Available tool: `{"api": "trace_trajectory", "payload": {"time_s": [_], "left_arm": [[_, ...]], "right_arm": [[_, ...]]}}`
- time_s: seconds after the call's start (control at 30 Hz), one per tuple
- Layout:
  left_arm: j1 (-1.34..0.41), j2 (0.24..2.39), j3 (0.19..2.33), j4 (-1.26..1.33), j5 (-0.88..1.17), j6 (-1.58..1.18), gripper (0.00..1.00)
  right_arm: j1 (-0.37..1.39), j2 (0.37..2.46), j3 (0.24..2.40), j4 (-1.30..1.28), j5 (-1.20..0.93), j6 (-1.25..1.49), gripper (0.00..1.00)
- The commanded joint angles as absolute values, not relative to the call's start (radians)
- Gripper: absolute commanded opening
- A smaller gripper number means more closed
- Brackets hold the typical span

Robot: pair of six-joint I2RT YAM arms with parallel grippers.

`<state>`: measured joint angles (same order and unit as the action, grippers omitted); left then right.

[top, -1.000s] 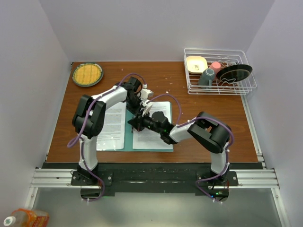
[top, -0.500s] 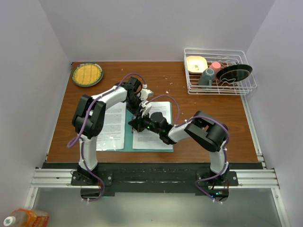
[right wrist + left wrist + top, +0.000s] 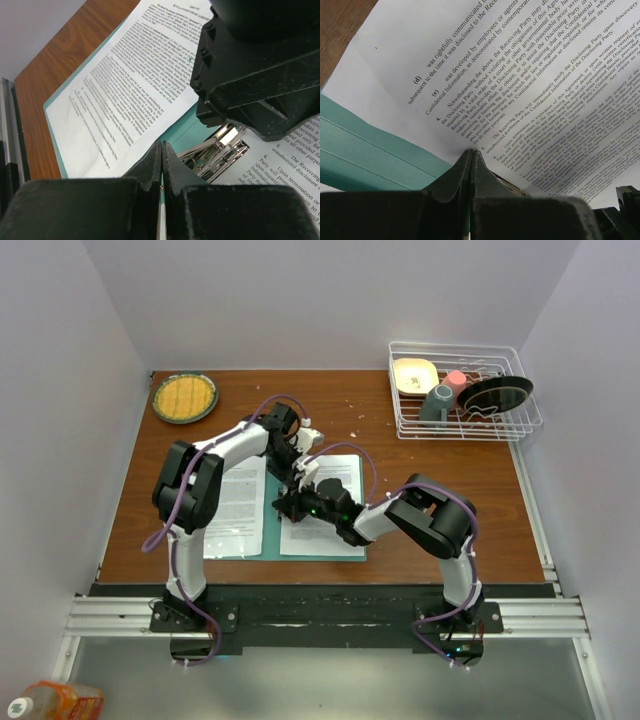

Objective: Put the files into the folder

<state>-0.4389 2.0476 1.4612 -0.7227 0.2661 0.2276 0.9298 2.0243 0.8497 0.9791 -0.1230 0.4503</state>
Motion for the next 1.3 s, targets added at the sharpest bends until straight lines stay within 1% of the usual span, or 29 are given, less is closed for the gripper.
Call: {"api": "trace_trajectory", "payload": {"time_s": [0.0,0.4,1.0,1.27], "left_arm": [[-0.437,2.141,1.411,-0.684,0.193,0.258,0.02],[-0.419,2.145,1.425,-0.692,0.198,0.265,0.01],[-0.397,2.157,1.440,-0.703,0.210,0.281,0.00],[-0.396,2.163,1.443,-0.704,0.210,0.281,0.00]], "right_arm": [[0.945,2.031,0.857,0.899,-0.210,0.373,0.00],[0.946,2.056,0.818,0.853,-0.202,0.387,0.00],[0.946,2.129,0.792,0.724,-0.183,0.456,0.00],[0.948,2.138,0.764,0.629,-0.141,0.506,0.00]]}}
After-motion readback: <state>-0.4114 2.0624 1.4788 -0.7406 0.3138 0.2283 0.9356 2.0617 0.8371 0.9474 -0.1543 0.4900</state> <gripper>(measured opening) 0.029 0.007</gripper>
